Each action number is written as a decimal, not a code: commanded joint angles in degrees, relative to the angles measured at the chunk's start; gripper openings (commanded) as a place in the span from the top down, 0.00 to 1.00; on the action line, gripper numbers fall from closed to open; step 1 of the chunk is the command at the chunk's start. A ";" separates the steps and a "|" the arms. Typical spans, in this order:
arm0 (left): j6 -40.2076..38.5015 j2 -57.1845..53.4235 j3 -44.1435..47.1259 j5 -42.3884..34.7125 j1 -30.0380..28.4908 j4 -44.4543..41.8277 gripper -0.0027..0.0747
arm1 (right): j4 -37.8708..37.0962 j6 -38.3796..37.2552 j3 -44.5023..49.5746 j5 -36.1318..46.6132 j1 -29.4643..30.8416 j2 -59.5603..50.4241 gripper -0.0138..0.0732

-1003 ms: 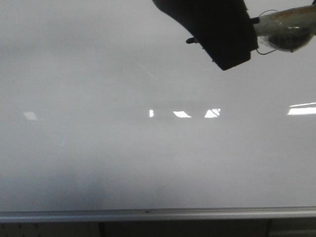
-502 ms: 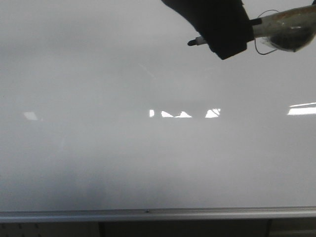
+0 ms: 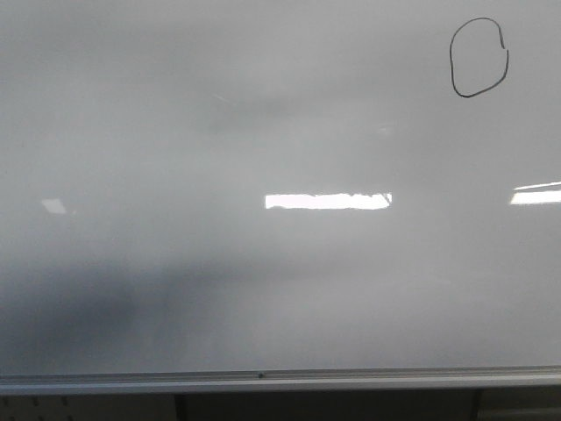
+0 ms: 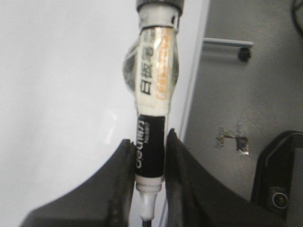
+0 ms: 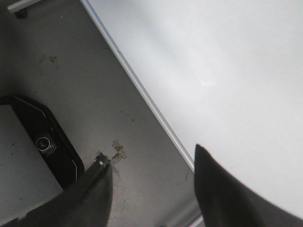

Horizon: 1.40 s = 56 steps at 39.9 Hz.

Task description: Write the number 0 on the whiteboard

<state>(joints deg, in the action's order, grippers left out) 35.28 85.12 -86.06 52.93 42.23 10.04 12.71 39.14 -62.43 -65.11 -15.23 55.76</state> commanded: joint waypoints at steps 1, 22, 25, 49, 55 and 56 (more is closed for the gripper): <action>-5.51 -5.25 -1.80 -2.58 -4.67 -1.72 0.86 | 1.20 -1.18 -1.56 1.98 3.94 -1.62 0.36; -17.35 -16.13 26.40 -21.23 -38.75 6.18 0.86 | 1.56 -4.27 -1.44 5.75 7.83 -1.55 0.36; -17.35 -16.13 31.37 -28.78 -38.75 8.31 0.86 | 1.79 -4.27 -1.44 5.75 7.83 -1.55 0.36; -17.58 -2.98 42.25 -64.32 -30.94 11.83 0.85 | 2.37 -4.27 -1.44 5.99 7.83 -1.55 0.36; -17.58 0.49 40.30 -64.59 -30.94 15.18 0.84 | 2.37 -4.27 -1.44 5.93 7.83 -1.55 0.36; -17.58 0.83 40.18 -64.59 -30.94 15.16 0.82 | 2.37 -4.27 -1.44 5.93 7.83 -1.55 0.36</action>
<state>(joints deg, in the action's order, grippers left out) 18.39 86.59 -43.27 -6.89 10.90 23.38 13.74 34.92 -62.43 -62.10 -7.75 54.75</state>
